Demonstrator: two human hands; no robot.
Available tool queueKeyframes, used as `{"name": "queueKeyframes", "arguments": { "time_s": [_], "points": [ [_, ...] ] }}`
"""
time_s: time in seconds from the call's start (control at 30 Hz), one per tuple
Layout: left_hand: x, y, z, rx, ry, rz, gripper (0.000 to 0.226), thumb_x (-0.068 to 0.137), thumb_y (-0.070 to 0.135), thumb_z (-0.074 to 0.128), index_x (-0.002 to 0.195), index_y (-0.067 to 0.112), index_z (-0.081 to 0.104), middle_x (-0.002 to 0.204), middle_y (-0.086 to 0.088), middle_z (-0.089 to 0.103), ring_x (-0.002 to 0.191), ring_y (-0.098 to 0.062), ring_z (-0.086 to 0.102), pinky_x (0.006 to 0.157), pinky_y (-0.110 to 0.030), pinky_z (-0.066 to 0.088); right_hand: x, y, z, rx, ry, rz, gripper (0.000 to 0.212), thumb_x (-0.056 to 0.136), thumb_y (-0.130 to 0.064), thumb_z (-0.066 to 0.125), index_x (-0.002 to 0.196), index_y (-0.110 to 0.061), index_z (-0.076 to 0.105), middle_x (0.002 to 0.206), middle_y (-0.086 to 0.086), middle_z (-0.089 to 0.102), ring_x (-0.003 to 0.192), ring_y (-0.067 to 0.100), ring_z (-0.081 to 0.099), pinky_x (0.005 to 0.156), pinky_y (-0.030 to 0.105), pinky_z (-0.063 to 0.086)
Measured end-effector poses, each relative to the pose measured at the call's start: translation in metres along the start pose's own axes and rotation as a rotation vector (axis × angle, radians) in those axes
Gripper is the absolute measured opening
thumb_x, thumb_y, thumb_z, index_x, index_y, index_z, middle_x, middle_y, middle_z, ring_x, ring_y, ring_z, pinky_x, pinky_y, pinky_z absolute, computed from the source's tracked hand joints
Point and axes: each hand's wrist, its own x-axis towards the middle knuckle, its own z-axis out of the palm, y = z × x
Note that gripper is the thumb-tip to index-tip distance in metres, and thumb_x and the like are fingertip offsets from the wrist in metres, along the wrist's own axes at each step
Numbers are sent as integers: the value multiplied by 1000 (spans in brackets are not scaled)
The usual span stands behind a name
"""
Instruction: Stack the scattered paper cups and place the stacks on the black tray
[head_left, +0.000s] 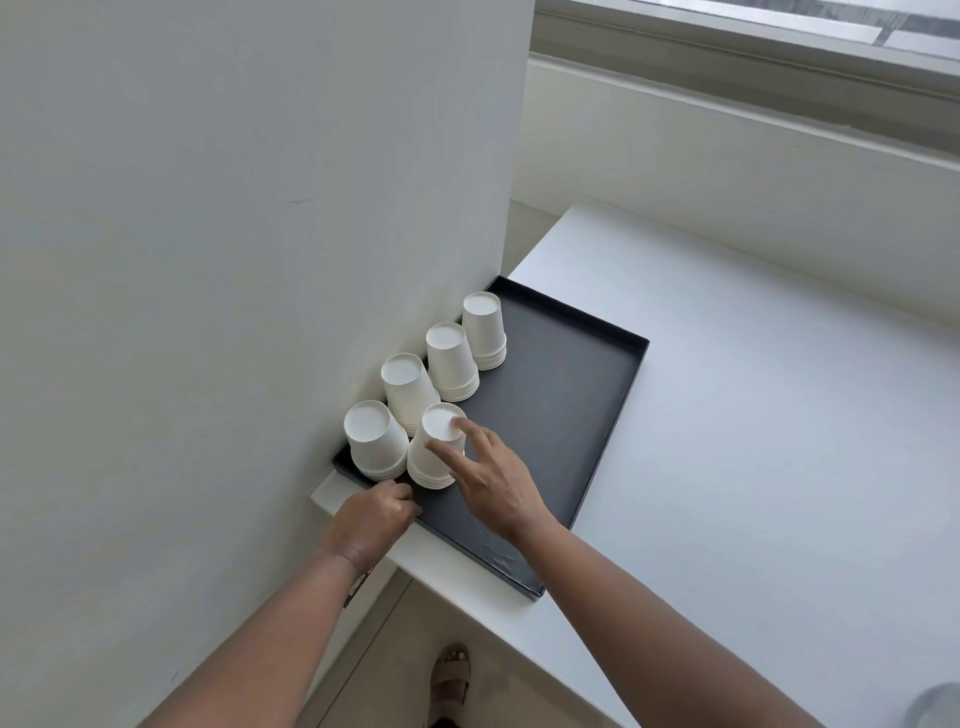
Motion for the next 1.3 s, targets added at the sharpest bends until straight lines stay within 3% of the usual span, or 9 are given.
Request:
{"name": "queueKeyframes", "arguments": {
  "time_s": [0.1,0.2,0.3,0.6,0.7,0.73,0.9,1.2,1.3],
  "points": [
    [1,0,-2,-25,22,-7,34,25,20,97,44,25,69,46,9,55,43,-6,58,25,-17,34,4,1,-1,33,30,3,49,78,-2,66,126,-11,56,114,18,61,113,40,55,91,57,47],
    [1,0,-3,-53,-8,-8,34,26,19,96,43,24,68,46,9,56,43,-5,58,26,-18,35,10,4,-2,167,-67,97,58,84,-18,62,138,-15,40,133,17,44,124,35,43,102,52,40],
    [2,0,-2,-57,-11,-9,34,26,18,96,43,24,68,46,10,57,43,-5,58,25,-16,35,18,4,-1,271,-205,220,72,81,-33,67,142,-29,28,148,8,21,130,26,36,97,41,46],
    [2,0,-9,-73,-26,-35,32,30,14,95,46,24,69,49,9,59,44,-5,59,27,-13,34,24,-1,-6,145,-307,201,65,79,-28,63,136,-29,31,128,4,43,113,29,44,79,41,49],
    [5,-1,-5,-122,-70,-112,6,74,11,74,80,12,76,84,-4,70,81,-15,67,57,-23,51,25,-3,-8,124,-361,196,66,79,-26,62,137,-29,31,130,5,42,114,30,43,81,42,50],
    [5,-2,-2,-132,-112,-152,15,85,12,61,92,8,74,97,-8,69,95,-19,64,68,-29,51,25,-4,-9,128,-373,198,67,79,-25,62,138,-29,30,130,6,42,115,30,43,82,43,50],
    [8,-3,2,-73,-179,-155,28,95,18,44,108,13,68,117,-1,62,111,-19,55,81,-34,47,25,-6,-7,172,-373,201,69,81,-24,63,139,-26,27,128,8,44,113,33,45,85,44,49],
    [12,-1,2,-11,-235,-132,24,94,20,46,105,16,67,118,4,61,110,-14,54,78,-29,47,25,-10,-3,258,-401,222,69,85,-18,64,142,-24,27,134,11,40,118,34,41,96,44,43],
    [10,7,-10,32,-118,65,16,56,16,86,65,19,73,76,6,69,69,-7,66,45,-20,48,23,-10,-4,338,-437,229,80,82,-12,66,145,-26,19,139,12,34,123,34,38,101,41,38]
  ]
}}
